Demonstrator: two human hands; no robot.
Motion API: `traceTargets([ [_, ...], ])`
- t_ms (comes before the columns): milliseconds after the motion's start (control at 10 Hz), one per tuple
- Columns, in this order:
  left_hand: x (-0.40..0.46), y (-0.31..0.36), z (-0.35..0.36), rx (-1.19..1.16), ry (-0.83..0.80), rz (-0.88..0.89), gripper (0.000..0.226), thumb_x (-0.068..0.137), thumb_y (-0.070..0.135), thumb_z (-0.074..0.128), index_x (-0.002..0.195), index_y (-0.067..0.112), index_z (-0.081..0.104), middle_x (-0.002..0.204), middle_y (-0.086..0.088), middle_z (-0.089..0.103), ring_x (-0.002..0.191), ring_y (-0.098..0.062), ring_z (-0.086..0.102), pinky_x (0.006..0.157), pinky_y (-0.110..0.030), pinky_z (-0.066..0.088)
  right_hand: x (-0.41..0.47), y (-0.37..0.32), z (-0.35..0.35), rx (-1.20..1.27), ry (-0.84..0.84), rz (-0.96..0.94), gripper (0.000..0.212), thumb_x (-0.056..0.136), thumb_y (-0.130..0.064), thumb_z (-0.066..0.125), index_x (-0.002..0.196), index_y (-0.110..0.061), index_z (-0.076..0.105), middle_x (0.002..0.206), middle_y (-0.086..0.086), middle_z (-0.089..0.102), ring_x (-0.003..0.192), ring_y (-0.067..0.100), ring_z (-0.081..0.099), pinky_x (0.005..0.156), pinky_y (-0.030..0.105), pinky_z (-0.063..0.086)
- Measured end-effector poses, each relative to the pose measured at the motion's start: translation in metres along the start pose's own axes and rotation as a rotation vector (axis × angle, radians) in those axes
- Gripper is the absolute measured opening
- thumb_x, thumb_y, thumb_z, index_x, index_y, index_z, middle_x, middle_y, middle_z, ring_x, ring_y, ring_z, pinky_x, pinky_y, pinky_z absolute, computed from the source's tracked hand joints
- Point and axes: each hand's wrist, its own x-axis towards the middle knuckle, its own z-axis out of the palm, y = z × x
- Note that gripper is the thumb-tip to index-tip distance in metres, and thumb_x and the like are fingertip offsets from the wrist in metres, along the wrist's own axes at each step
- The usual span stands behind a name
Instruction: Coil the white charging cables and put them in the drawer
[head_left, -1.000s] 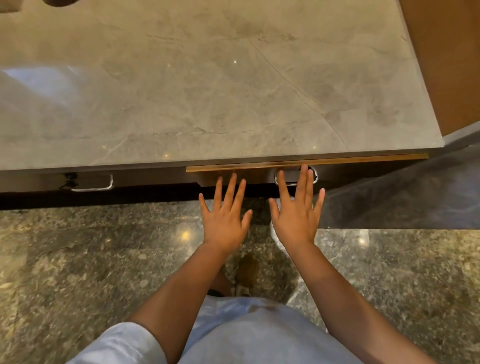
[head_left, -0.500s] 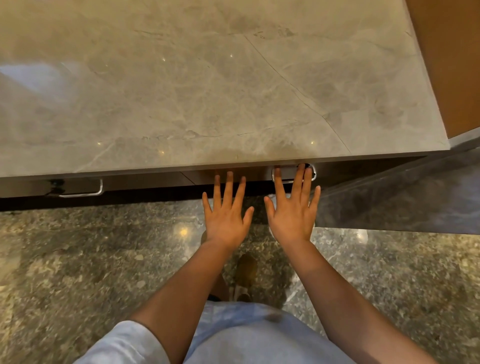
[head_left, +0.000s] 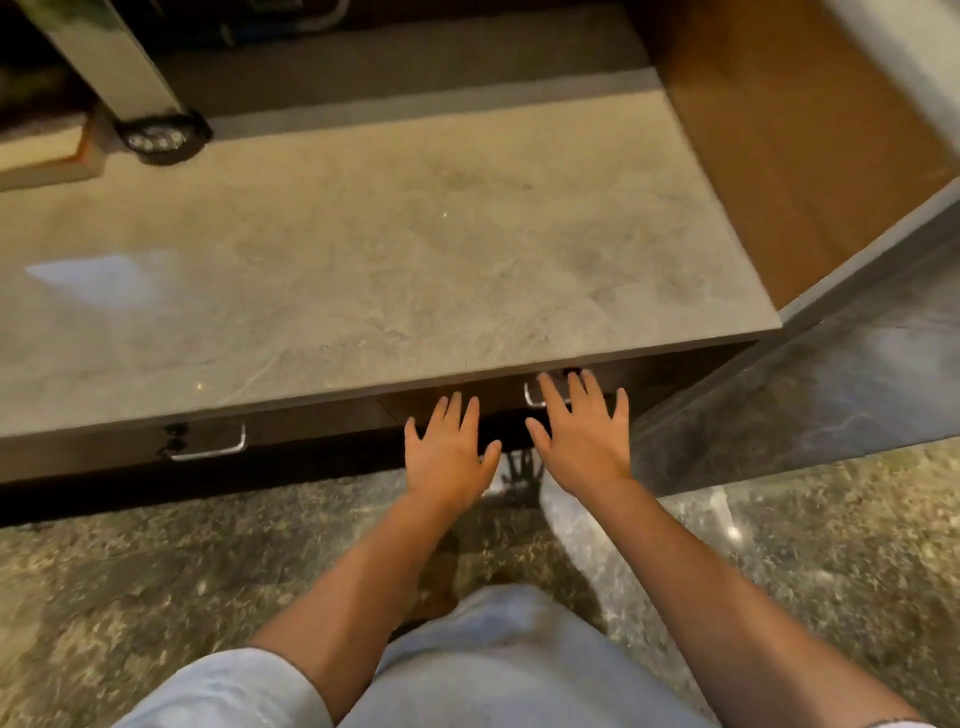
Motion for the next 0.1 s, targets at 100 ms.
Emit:
traceTargets([
  [100, 0.0053, 0.008, -0.0399, 0.002, -0.048, 0.064, 0.054, 0.092, 0.049, 0.035, 0.134, 0.015, 0.043, 0.132, -0.009, 0.055, 0.121, -0.025, 0.05, 0.099, -0.042, 0.038, 0.0022, 0.0051, -0.0363, 0.05, -0.03, -0.032, 0.05, 0.095, -0.049, 0.032, 0.132, -0.017, 0.044, 0.134, 0.011, 0.051, 0.128, 0.027, 0.041, 0.104, 0.046, 0.029],
])
